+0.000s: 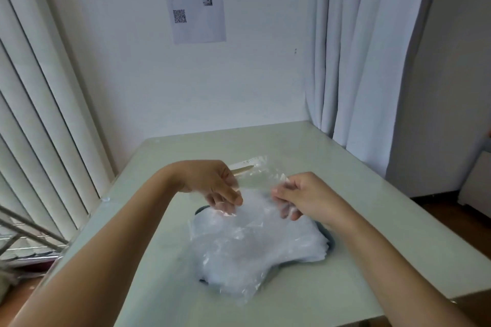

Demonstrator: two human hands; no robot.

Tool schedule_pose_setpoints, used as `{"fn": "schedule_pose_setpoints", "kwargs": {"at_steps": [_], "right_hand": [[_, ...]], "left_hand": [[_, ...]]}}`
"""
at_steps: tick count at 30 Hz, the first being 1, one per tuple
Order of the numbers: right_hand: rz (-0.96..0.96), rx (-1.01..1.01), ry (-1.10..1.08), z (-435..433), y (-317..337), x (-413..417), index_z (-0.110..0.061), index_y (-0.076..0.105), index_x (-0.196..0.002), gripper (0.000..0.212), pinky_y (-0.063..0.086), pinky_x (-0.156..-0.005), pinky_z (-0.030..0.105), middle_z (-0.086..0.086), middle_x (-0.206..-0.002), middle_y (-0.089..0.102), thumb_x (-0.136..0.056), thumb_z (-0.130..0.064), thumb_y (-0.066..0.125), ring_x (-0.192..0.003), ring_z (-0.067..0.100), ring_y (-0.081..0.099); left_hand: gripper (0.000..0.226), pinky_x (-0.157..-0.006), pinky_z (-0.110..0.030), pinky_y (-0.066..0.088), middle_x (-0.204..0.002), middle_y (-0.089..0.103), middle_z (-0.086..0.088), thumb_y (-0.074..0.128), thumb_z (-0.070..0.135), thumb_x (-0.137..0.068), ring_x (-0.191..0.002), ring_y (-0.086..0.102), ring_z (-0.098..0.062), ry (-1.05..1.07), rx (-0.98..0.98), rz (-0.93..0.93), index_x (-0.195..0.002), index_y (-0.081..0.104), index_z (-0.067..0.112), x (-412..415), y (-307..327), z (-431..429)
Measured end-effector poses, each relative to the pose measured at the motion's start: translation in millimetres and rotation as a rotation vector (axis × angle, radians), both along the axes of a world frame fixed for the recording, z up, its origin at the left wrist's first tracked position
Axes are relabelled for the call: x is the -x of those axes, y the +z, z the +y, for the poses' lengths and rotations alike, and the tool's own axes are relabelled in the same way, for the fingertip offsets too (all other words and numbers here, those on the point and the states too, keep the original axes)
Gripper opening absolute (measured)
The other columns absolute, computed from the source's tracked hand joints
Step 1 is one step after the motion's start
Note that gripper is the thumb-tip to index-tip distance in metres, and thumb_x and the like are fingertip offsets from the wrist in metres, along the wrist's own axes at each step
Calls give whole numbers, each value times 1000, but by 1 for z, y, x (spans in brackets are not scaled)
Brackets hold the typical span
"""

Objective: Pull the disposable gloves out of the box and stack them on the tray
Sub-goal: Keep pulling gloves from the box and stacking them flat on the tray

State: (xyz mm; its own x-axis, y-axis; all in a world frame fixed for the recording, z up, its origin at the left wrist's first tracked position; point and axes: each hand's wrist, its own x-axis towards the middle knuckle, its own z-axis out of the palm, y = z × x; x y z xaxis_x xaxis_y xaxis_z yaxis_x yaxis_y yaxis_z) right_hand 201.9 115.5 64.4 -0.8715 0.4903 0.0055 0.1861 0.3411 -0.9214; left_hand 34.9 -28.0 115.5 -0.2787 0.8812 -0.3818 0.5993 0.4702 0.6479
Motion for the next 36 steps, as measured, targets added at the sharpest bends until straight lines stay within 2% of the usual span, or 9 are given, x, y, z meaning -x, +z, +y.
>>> {"fn": "schedule_pose_setpoints", "kwargs": {"at_steps": [7,12,17,19,22,27,31,34,36], "right_hand": [[-171,-158,-219,17,-52,-8,-12,58,-66,22,36,-41,12,-1,-49,60,-87,-14,59,-33,7,43],[-293,-248,-279,25,-76,-11,-14,52,-68,19,46,-57,22,-2,-47,60,-87,-14,53,-49,9,53],[-344,-273,-291,30,-84,-11,-7,56,-77,17,50,-63,25,5,-58,66,-89,-16,49,-54,16,59],[-360,-292,-292,31,-86,-10,-9,52,-75,15,51,-65,29,8,-64,68,-88,-16,49,-62,21,62],[-367,-337,-301,31,-88,-8,-8,53,-77,13,52,-69,34,13,-74,69,-87,-17,50,-77,29,65],[-413,-387,-335,32,-85,-10,-13,46,-67,20,47,-62,29,8,-72,68,-87,-13,46,-65,23,59],[-509,-693,-455,32,-69,-16,-12,50,-96,5,35,-63,28,10,-106,59,-92,-10,47,-91,29,60],[-291,-830,-505,23,-56,-14,-10,48,-110,21,35,-65,31,9,-110,50,-91,-1,47,-92,28,58],[-93,-749,-394,20,-48,-5,-9,58,-111,27,40,-75,30,7,-109,57,-90,2,45,-96,26,58]], "left_hand": [[9,-61,-20,53,-75,68,-7,72,14,-83,-61,66,-14,145,-1,90,-78,70,6,18,-57,35],[4,-56,-17,51,-72,67,1,70,15,-82,-61,66,-13,195,-5,316,-84,67,13,16,-84,58],[46,-80,-28,45,-120,58,-2,68,41,-86,-105,60,-20,306,-196,775,-123,54,16,2,-89,58],[44,-85,-29,45,-118,56,0,67,47,-85,-109,55,-18,203,-344,761,-118,58,19,-10,-90,53],[53,-90,-26,44,-119,58,6,69,55,-79,-108,54,-12,-57,-242,659,-120,59,23,-27,-97,45],[50,-94,-26,45,-125,60,6,70,45,-83,-109,57,-12,-101,-125,618,-126,58,23,-31,-123,40],[41,-92,-29,45,-123,60,4,62,40,-89,-106,58,-16,-109,-168,674,-126,58,24,-35,-128,39],[40,-89,-31,47,-121,60,2,57,39,-91,-103,59,-19,-118,-170,722,-127,57,24,-39,-130,39],[40,-86,-32,48,-120,61,0,56,39,-91,-102,60,-20,-122,-171,740,-128,56,23,-41,-131,41]]}}
